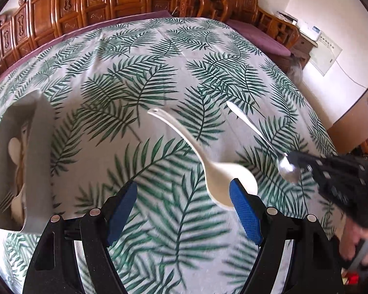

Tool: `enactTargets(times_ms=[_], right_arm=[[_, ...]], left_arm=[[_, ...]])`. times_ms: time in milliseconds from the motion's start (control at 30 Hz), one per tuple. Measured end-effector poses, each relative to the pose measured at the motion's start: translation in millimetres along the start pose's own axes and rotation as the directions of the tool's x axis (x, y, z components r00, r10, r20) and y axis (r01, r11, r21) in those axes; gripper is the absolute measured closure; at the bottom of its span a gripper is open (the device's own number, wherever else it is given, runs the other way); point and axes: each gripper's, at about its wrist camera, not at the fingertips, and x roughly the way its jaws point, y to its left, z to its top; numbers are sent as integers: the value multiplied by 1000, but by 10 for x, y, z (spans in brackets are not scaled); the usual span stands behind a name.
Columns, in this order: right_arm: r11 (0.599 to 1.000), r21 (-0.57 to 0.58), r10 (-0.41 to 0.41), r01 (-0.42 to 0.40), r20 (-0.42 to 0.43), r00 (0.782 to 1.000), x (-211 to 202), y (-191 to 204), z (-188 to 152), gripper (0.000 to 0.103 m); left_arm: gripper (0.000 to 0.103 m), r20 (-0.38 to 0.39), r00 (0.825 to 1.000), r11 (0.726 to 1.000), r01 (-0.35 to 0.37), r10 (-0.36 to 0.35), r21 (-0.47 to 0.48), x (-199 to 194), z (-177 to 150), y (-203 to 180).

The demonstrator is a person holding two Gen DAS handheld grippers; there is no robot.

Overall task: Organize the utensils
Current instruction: 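Grasp the white plastic spoon with the left tool while the right tool holds the metal spoon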

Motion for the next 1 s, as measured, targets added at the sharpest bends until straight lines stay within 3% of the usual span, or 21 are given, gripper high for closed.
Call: enactTargets(times_ms=[200,333,500,667,900,1000], right_arm=[[1000,-3,16,-16,13,1000,-70,-38,-30,102],[1000,-6,23,-23,22,999,-100,-39,-33,102],[1000,-13,24,-24,31,999,-133,-9,-52,102],[999,-10,32,-32,35,999,-165,-8,-60,102],[1000,-6,31,-31,42,999,-208,-9,-47,102],[1000,-11,28,-27,45,999,-230,27,-35,101]], left_arm=[[31,-6,1000,1000,-16,16,-5,199,127,-47],[54,-27,1000,1000,5,-6,-30,310,218,-36],[56,-31,999,999,14,-15,-46,430,334,-47],[67,-49,999,997,10,-14,-81,539,408,-17],[99,-50,998,995,18,-23,-100,586,432,22],[100,-34,999,998,24,-26,-61,512,420,-10]])
